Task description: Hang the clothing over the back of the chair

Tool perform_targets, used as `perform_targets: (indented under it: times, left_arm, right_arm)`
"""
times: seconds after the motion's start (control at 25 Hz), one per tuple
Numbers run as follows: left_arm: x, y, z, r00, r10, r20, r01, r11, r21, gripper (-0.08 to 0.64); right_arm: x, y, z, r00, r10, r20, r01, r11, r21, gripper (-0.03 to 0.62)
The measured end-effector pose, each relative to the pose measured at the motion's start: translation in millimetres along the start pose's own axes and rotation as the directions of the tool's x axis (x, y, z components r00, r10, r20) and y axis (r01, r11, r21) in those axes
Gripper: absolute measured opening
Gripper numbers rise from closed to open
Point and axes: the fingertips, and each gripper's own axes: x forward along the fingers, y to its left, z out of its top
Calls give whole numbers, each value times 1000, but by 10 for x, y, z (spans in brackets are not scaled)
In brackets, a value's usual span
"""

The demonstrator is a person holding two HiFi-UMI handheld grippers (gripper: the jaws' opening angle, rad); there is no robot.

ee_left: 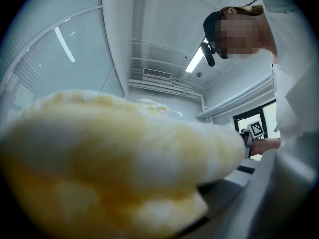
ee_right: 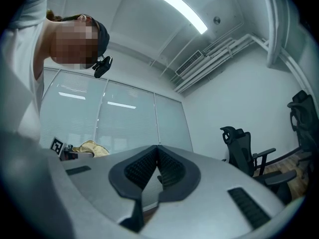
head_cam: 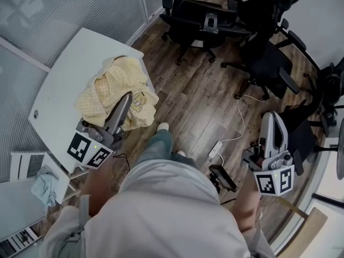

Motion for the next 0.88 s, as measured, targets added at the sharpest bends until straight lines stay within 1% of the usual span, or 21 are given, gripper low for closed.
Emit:
perform_targets:
  times: [0.08,0.2,0.4,0.6,0.68,0.8,0.88]
  left_arm:
    - [152,113,51,1000,-10,7,10,1000,1,118]
    - [128,131,-10,999,-23,26,22,1000,8,118]
    - [177,164,-4,997,-48,60,47,999,17,118]
    - [187,228,-169,994,-76,78,74,997,22,118]
    - [415,397,-140,994,-86,72,85,996,21,118]
    - [888,732,5,993,-102,58,101,995,10,118]
    - [1020,850,42,992,-112,55,112,994,6,118]
  right_arm:
    - [130,-47,19,1000,-9,2,9,1000,-3,21]
    - [60,14,-42,1000,-19,15,19,1000,-16,20]
    - [48,70,-62,999,-27,34,28,999,-35,21]
    - [23,135,-232,998,-39,52,41,998,-49,21]
    - [242,42,-229,998,-51,48,53,997,-49,21]
    - [703,-172,-145,996,-82,35,83,996,-41,21]
    - [834,-212,-135,995,-97,32,98,994,-38,21]
